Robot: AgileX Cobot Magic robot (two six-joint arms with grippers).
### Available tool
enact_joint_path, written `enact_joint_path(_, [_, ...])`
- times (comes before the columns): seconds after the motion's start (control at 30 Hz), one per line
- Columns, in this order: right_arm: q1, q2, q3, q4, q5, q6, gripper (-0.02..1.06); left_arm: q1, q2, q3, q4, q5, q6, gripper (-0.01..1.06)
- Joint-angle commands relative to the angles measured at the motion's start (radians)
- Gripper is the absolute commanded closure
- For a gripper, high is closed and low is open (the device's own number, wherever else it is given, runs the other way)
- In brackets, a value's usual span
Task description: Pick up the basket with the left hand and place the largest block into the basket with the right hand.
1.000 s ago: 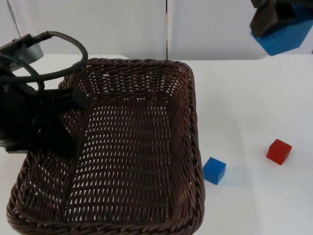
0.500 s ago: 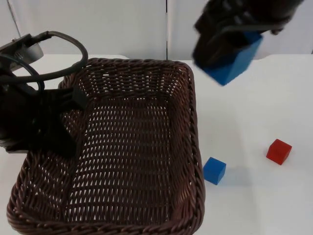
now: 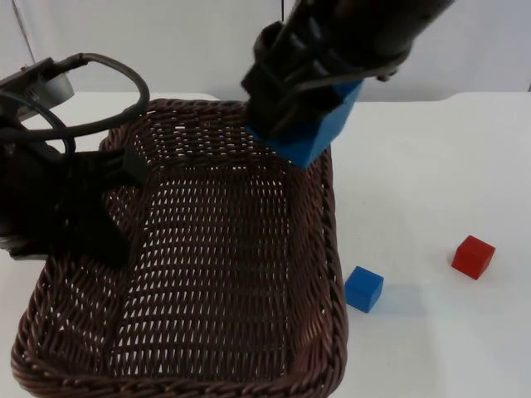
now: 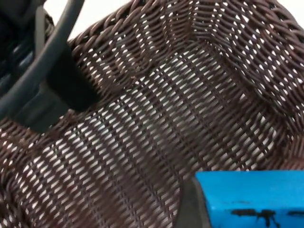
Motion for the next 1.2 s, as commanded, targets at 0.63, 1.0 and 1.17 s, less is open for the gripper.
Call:
enact_joint_path(0.63, [0.002, 0.268, -0.176, -0.004, -0.048, -0.012, 1.02, -0.003, -0.012, 0.002, -0.030, -0.005, -0.001, 1.05])
enact_joint_path(1.0, [0.002, 0.313, -0.176, -0.002, -0.057, -0.012, 0.64, -0.003, -0.012, 0.002, -0.032, -0.005, -0.001, 1.05])
enact_joint_path(1.17, [0.002, 0.313, -0.176, -0.002, -0.056, -0.012, 0.42, -0.003, -0.012, 0.002, -0.034, -0.005, -0.001, 1.05])
